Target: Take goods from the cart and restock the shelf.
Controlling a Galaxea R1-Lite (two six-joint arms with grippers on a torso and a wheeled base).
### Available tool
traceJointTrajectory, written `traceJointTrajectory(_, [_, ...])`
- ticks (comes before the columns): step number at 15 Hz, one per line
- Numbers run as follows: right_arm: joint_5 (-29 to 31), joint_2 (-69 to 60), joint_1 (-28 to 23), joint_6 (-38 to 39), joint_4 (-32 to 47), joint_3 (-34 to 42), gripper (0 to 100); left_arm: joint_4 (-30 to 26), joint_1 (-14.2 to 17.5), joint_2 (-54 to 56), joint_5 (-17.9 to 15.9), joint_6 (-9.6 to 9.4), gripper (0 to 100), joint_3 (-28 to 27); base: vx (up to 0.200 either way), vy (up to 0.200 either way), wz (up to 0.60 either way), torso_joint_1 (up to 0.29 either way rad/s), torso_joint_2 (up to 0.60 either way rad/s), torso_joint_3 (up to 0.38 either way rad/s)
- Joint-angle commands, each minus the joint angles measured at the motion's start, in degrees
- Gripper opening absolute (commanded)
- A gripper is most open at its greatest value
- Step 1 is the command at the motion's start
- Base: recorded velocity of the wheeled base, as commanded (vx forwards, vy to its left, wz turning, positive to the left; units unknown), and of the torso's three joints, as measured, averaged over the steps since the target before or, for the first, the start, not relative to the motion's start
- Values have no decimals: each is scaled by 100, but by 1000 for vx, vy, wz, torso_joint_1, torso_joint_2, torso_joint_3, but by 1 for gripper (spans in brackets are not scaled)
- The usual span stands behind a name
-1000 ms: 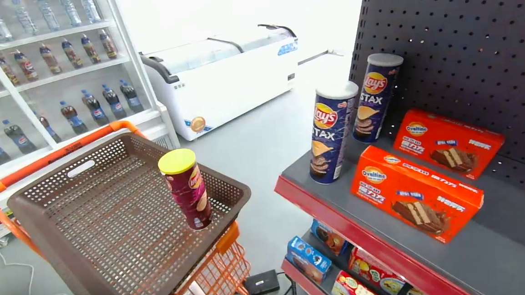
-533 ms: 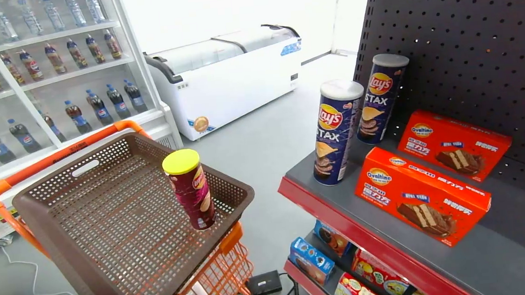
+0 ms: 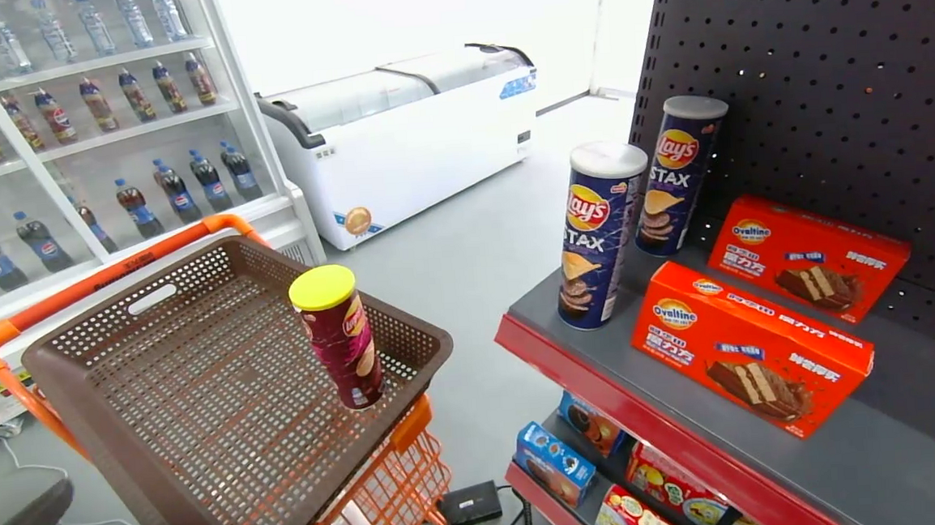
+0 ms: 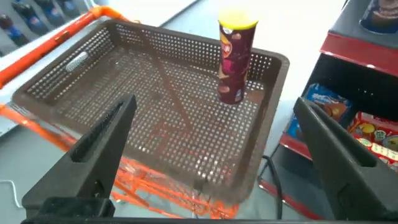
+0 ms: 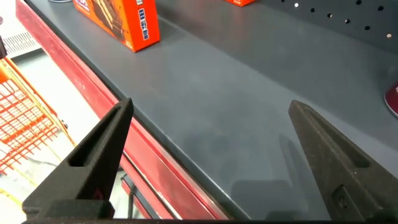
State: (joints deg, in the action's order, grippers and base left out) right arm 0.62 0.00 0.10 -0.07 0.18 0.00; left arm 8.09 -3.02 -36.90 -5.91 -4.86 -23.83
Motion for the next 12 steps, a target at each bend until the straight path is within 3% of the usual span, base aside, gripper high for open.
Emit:
traceJointTrajectory(1, [-1,0,-1,-1,-1,0,100,737,-146,-1988,-77,-50,100,-148,0,0,0,0,0,0])
traceJointTrajectory(4, [-1,0,-1,-1,-1,0,100,1238,-383,-2893,-77,-32,100,-166,0,0,0,0,0,0])
traceJointTrajectory(9, [-1,0,-1,-1,-1,0,100,3673,-990,-4914,-33,-59,100,-218,0,0,0,0,0,0])
traceJointTrajectory(12, [-1,9,-1,-1,-1,0,100,4385,-990,-5653,-33,-59,100,-218,0,0,0,0,0,0])
